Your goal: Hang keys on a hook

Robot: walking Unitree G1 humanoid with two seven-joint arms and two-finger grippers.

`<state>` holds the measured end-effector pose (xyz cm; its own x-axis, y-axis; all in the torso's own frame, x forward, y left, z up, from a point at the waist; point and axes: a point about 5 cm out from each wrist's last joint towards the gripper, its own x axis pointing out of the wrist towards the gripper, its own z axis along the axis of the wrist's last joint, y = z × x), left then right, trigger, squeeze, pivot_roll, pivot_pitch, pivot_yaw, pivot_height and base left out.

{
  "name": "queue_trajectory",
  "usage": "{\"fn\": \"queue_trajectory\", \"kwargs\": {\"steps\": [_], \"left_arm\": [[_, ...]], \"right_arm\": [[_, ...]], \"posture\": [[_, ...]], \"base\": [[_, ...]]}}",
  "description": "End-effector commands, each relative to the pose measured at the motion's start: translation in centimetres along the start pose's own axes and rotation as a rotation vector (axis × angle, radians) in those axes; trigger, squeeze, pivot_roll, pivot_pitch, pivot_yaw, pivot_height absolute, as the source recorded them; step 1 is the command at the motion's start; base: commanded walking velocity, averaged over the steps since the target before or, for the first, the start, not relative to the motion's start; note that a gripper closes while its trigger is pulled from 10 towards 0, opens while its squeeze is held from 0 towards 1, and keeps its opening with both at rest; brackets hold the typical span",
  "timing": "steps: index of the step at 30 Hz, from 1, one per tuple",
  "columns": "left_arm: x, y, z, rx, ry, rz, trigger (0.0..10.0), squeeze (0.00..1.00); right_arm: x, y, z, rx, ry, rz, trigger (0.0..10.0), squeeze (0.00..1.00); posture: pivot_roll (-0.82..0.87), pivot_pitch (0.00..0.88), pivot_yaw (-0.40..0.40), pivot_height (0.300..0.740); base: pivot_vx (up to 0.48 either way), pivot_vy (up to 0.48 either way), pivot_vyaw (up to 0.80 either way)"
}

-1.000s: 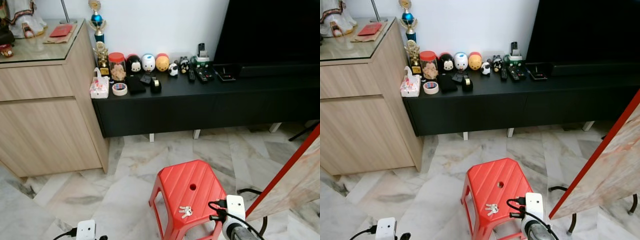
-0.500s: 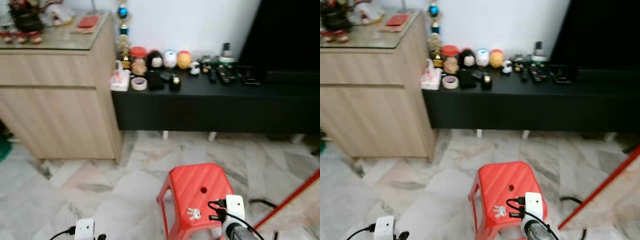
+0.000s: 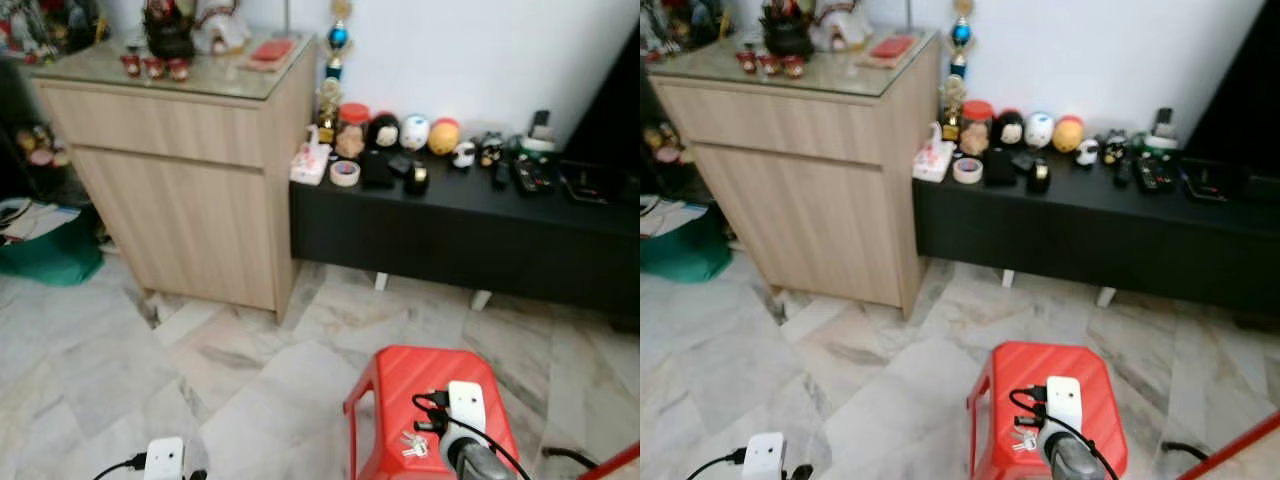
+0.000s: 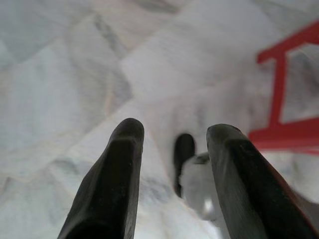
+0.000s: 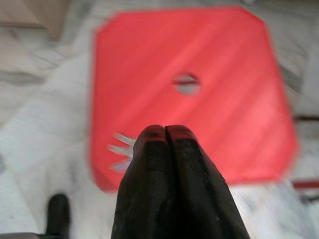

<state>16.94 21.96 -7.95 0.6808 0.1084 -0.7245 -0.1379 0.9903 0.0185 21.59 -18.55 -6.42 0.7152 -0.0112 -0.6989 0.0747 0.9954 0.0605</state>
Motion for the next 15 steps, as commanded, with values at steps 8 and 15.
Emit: {"fn": "queue_trajectory", "kwargs": {"steps": [8,15], "left_arm": [[0.4,-0.3,2.8,0.029,-0.149,-0.029,10.0,0.00],[0.3,-0.7,9.4,0.052,-0.487,-0.073,10.0,0.00]], "right_arm": [[0.5,0.2,3.1,0.028,-0.142,-0.006,10.0,0.00],[0.5,1.0,6.6,0.009,-0.334,0.034,10.0,0.00]], "posture": [[0.04,0.000,-0.061,0.740],[0.03,0.000,-0.066,0.740]], "base": [[0.000,0.000,0.00],[0.000,0.000,0.00]]}}
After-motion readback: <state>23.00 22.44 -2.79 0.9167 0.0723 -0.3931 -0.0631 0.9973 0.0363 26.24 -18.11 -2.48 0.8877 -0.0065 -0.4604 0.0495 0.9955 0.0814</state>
